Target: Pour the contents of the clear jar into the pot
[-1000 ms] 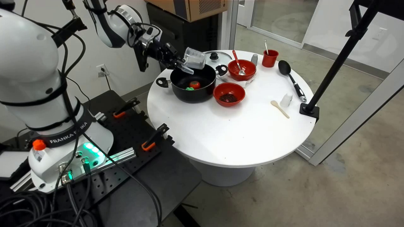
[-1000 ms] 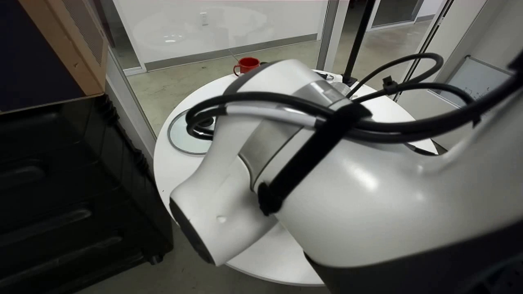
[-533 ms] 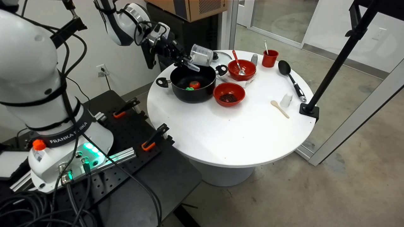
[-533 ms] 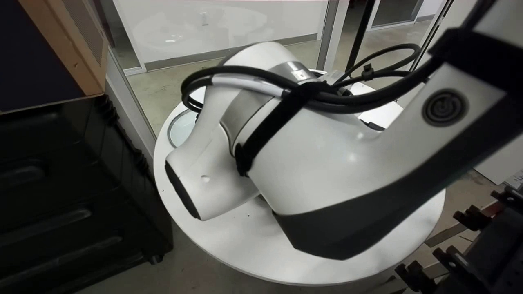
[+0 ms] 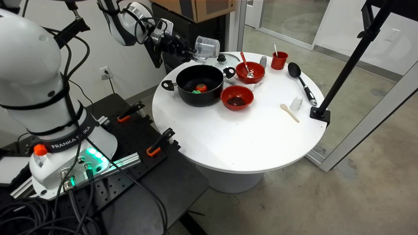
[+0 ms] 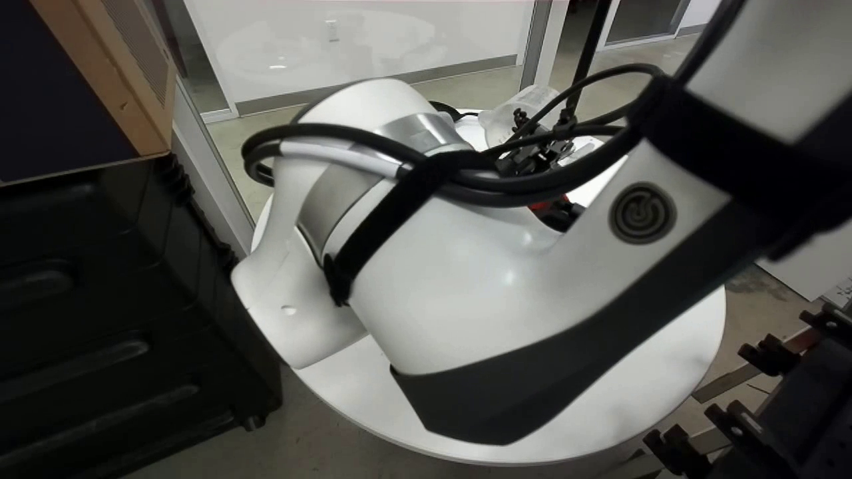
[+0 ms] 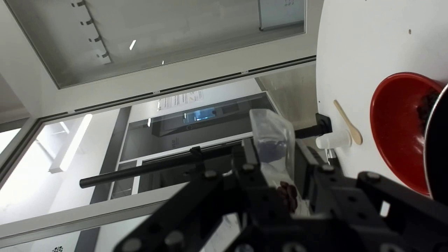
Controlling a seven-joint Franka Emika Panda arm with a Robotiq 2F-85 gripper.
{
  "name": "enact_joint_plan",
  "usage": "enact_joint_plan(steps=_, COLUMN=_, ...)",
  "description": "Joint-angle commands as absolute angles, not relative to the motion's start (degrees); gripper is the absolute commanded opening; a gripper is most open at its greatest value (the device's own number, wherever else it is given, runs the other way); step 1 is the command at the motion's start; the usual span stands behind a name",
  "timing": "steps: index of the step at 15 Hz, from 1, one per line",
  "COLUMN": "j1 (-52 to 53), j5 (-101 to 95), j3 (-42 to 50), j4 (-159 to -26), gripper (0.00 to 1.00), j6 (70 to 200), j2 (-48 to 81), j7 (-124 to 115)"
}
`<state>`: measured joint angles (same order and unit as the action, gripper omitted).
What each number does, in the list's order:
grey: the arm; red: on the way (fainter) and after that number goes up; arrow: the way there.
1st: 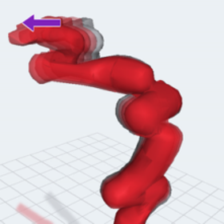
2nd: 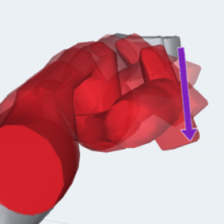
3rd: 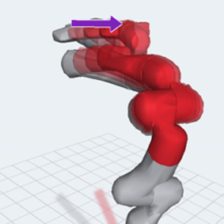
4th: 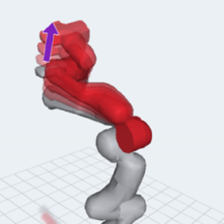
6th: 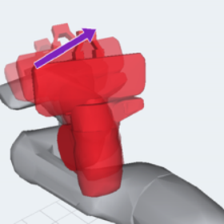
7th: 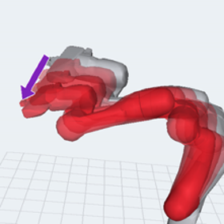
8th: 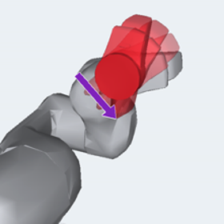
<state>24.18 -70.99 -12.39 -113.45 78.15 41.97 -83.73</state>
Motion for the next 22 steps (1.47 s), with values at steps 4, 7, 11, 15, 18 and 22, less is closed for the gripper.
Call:
enact_joint_plan(steps=4, j1=24.8, j5=-71.8, j3=-12.2, j4=-108.8, gripper=0.07, j6=71.8, j2=45.3, j7=-84.5)
enact_joint_plan(steps=7, j1=25.3, j5=-72.3, j3=-12.1, j4=-107.8, gripper=0.07, j6=69.7, j2=46.3, j7=-84.7)
enact_joint_plan(steps=11, j1=26.0, j5=-73.0, j3=-12.3, j4=-106.8, gripper=0.07, j6=67.1, j2=47.4, j7=-84.8)
enact_joint_plan(steps=15, j1=26.6, j5=-73.8, j3=-12.5, j4=-106.1, gripper=0.07, j6=64.8, j2=48.0, j7=-84.8)
enact_joint_plan(steps=18, j1=26.9, j5=-74.3, j3=-12.5, j4=-105.8, gripper=0.07, j6=63.4, j2=48.3, j7=-84.9)
enact_joint_plan(steps=22, j1=26.8, j5=-74.4, j3=-12.5, j4=-105.6, gripper=0.07, j6=61.4, j2=48.9, j7=-84.8)
